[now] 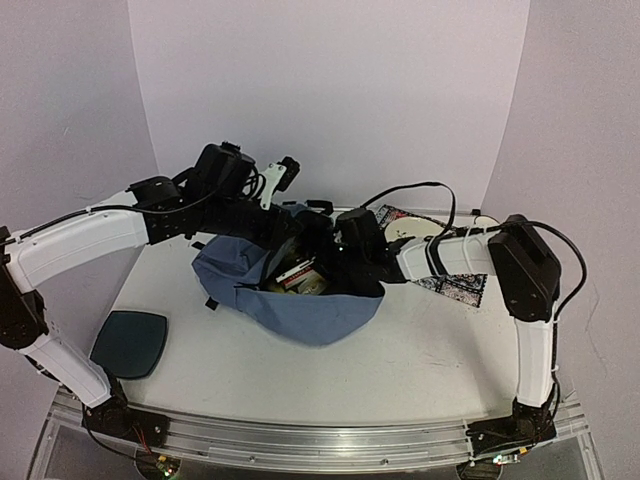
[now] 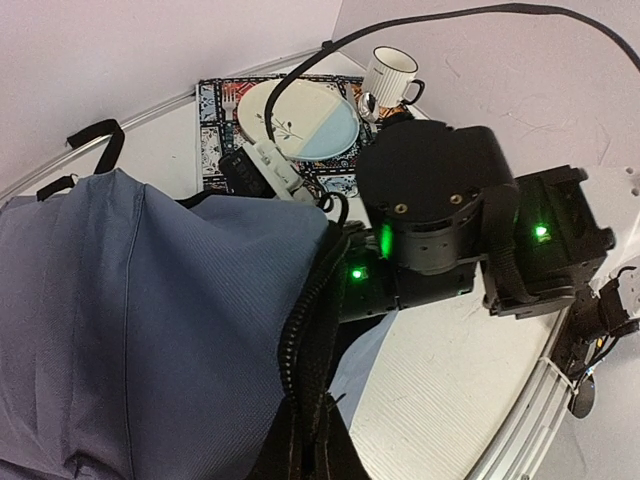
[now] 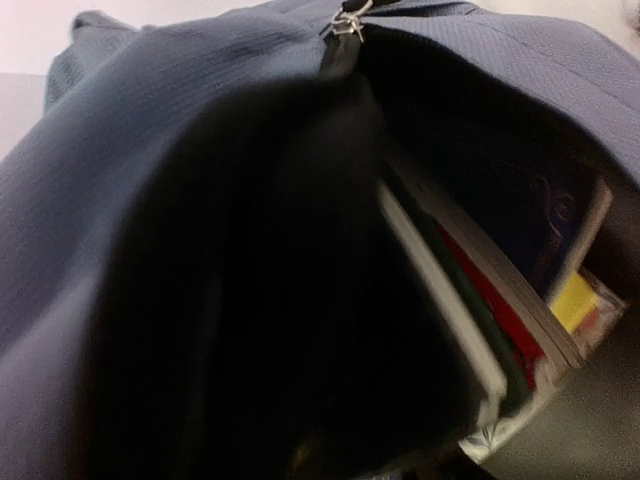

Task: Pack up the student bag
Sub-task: Place the book in the largest pocket of the bag, then place the largest pocket of the bag in the student bag, then hold the largest pocket of the student bag.

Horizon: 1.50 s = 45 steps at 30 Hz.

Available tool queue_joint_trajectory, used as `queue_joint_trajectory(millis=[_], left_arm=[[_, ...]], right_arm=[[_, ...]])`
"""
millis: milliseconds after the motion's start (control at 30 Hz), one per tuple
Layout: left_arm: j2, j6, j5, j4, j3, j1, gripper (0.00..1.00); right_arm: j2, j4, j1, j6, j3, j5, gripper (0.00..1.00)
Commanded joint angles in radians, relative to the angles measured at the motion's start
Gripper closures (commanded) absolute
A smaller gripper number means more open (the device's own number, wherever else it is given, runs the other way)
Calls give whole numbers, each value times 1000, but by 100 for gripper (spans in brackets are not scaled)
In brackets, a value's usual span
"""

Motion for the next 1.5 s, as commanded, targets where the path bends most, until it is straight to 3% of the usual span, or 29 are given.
queue_joint_trajectory(millis=[0, 400, 567, 633, 867, 1133, 1233, 1467], left_arm=[[-51, -3, 31, 111, -1, -17, 100], [-32, -79, 165, 176, -97, -20, 100], [21, -85, 196, 189, -114, -52, 98], [47, -87, 206, 189, -118, -67, 93], [82, -104, 164, 184, -94, -81, 60], [38, -199, 121, 138, -109, 11, 31], [11, -246, 74, 104, -127, 37, 25], [-91, -419, 71, 89, -290, 189, 23]], right_arm=[[-162, -87, -5, -124, -27, -19, 42], [-492, -362, -61, -411, -261, 60, 22], [-652, -385, -182, -403, -398, 25, 5], [-692, -390, -231, -410, -426, -26, 2], [-705, -528, -245, -507, -376, -66, 2], [-651, -641, -126, -608, -271, 53, 2], [-626, -665, -70, -665, -207, 74, 2], [-512, -723, 27, -762, -60, 62, 2]])
